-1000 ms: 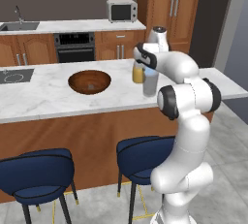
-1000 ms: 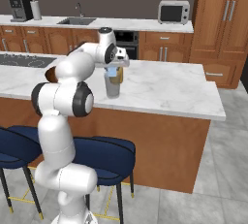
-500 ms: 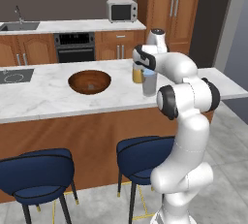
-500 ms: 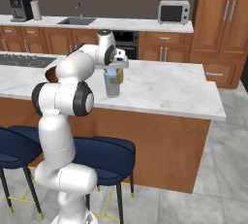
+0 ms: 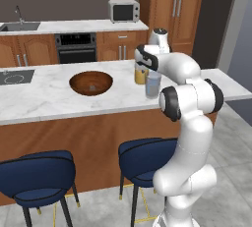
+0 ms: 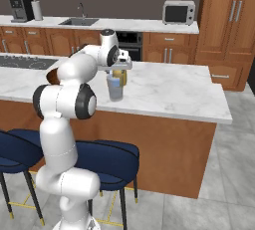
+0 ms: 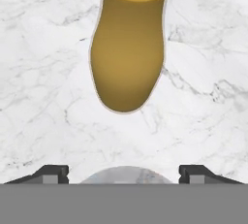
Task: There are two ice cubes in the ice bowl. Place both ice cubes in the glass cup.
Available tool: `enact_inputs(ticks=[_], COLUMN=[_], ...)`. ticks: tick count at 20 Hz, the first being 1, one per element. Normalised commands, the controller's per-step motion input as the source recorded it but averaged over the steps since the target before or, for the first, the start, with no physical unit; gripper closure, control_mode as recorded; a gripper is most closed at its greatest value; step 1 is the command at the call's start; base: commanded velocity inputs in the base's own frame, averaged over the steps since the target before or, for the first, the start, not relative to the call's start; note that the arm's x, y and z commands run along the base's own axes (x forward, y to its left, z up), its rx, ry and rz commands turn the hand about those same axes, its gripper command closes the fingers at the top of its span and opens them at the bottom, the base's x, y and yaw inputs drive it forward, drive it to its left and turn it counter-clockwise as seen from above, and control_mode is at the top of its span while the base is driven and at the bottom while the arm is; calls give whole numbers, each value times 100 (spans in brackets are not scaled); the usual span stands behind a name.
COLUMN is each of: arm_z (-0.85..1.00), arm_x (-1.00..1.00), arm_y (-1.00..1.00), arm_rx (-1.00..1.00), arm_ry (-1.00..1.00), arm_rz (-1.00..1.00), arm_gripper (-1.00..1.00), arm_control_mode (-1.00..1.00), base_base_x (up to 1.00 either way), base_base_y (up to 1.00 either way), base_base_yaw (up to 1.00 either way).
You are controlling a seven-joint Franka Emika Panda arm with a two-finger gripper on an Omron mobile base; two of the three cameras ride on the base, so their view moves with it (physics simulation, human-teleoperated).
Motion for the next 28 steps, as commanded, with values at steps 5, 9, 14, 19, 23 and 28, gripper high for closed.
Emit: enact_inputs(ticks=[5,9,14,19,23,28], arm_z=[9,35,35,16,29,21], arm_x=[-12,-43,-78,-100,-92,-20], arm_y=[0,4,26,18,27,72], arm_rx=[1,1,0,0,0,0], arm_ry=[0,0,0,0,9,28], arm_rz=[0,0,0,0,0,0], arm_gripper=[-100,-100,-100,-100,-100,-100], arm_control_mode=[-100,-100,-100,-100,-100,-100], base_base_x=[0,0,0,0,0,0], base_base_y=[0,0,0,0,0,0], base_base_yaw=[0,0,0,0,0,0])
